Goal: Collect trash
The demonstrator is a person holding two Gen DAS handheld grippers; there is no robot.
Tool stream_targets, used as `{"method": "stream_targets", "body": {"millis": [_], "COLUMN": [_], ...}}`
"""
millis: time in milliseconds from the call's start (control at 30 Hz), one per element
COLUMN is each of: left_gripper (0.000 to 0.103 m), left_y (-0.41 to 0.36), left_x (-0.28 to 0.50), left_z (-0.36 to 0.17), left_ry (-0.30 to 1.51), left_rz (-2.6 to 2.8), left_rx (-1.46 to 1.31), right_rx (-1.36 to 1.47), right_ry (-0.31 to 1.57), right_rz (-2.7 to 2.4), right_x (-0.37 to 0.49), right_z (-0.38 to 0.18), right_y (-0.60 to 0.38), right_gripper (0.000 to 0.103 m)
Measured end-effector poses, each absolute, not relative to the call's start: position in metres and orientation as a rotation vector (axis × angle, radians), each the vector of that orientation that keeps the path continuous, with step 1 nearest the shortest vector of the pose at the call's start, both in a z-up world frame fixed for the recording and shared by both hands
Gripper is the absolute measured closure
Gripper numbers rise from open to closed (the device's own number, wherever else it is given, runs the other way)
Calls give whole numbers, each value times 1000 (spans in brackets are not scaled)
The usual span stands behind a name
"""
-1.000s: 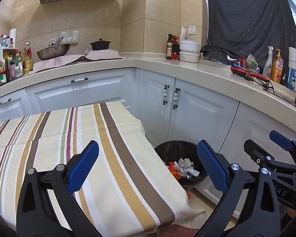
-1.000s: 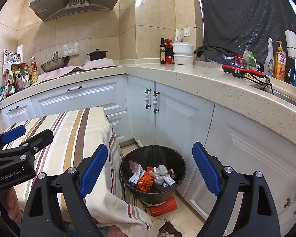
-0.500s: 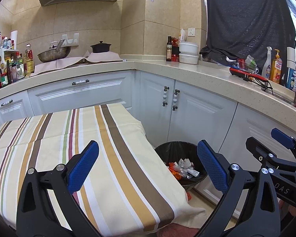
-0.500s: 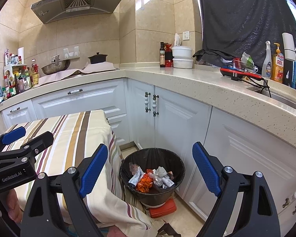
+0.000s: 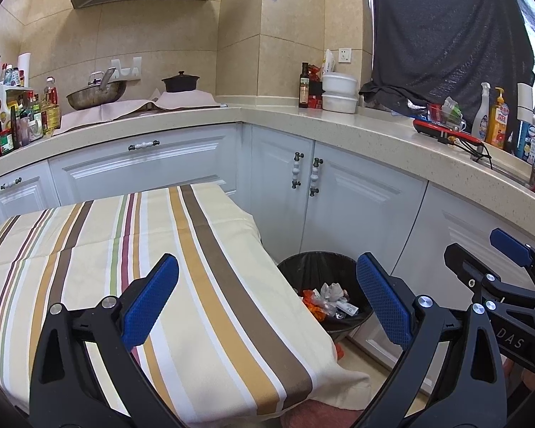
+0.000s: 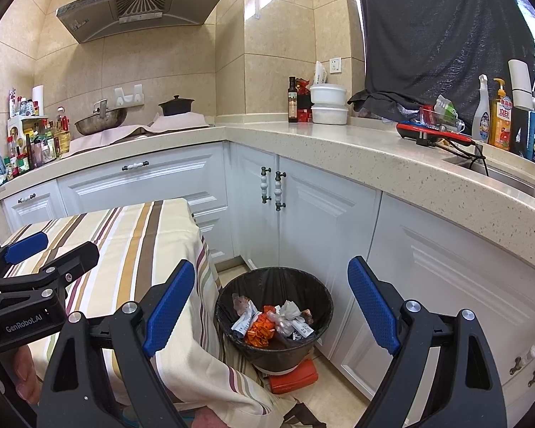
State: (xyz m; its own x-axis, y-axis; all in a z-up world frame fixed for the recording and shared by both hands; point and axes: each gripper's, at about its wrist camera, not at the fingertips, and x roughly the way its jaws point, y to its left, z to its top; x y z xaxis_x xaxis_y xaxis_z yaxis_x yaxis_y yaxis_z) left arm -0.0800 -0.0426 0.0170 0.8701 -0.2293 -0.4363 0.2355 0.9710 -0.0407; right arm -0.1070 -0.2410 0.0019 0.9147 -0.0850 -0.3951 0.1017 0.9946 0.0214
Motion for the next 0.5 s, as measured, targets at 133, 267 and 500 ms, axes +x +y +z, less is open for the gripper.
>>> {"method": "stream_targets", "body": {"millis": [133,267,500], "left_gripper": [6,6,6], "left_y": [-44,-48,-49], "left_x": [-80,-81,-80], "left_z": [16,14,13], "left_ry": [457,460,461], "left_rz": [-243,-245,-245], "left_rx": [15,19,19], "right_rx": [44,47,47], "right_ry": [404,405,405], "right_rz": [-96,-99,-100], "right_x": [-107,-108,-109], "right_z": [1,0,-1], "right_y": [-242,-243,-244], "right_gripper": [18,18,18]}}
